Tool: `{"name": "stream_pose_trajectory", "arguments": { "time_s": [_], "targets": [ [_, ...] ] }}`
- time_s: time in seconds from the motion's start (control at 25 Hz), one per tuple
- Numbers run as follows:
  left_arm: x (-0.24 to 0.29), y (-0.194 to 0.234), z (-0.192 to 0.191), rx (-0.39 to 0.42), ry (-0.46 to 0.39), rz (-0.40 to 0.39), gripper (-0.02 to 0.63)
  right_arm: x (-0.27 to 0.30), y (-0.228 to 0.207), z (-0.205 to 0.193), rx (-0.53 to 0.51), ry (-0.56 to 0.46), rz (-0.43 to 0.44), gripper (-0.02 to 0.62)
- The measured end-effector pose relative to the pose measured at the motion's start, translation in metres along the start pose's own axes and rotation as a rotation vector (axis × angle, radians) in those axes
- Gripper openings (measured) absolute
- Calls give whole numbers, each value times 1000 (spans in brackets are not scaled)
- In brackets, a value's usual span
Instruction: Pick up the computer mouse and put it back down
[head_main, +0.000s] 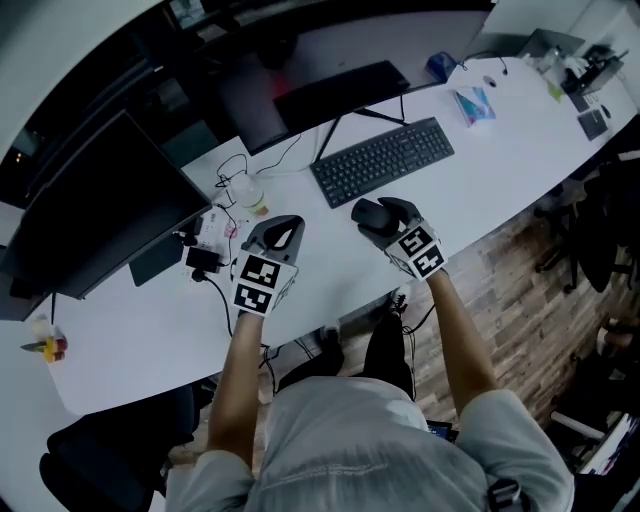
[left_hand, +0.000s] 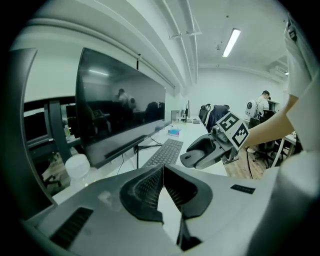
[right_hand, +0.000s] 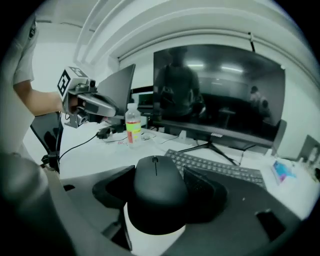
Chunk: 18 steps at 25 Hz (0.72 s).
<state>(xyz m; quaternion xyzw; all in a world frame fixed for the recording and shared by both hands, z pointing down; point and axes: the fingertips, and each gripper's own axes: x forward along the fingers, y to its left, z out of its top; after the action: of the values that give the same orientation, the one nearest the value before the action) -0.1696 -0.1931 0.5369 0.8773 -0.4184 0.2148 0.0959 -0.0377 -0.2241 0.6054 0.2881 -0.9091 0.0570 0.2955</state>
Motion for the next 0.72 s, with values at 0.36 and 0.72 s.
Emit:
{"name": "stream_pose_trajectory", "arguments": {
  "time_s": [0.36,0.72],
  "targets": [
    [23,-49,115,95,-191,-119,14,-171,-80,35,128,-139,-422,302],
    [54,-123,197,209,-301,-291,14,-320,-111,33,186,-192,-744,302]
  ]
}}
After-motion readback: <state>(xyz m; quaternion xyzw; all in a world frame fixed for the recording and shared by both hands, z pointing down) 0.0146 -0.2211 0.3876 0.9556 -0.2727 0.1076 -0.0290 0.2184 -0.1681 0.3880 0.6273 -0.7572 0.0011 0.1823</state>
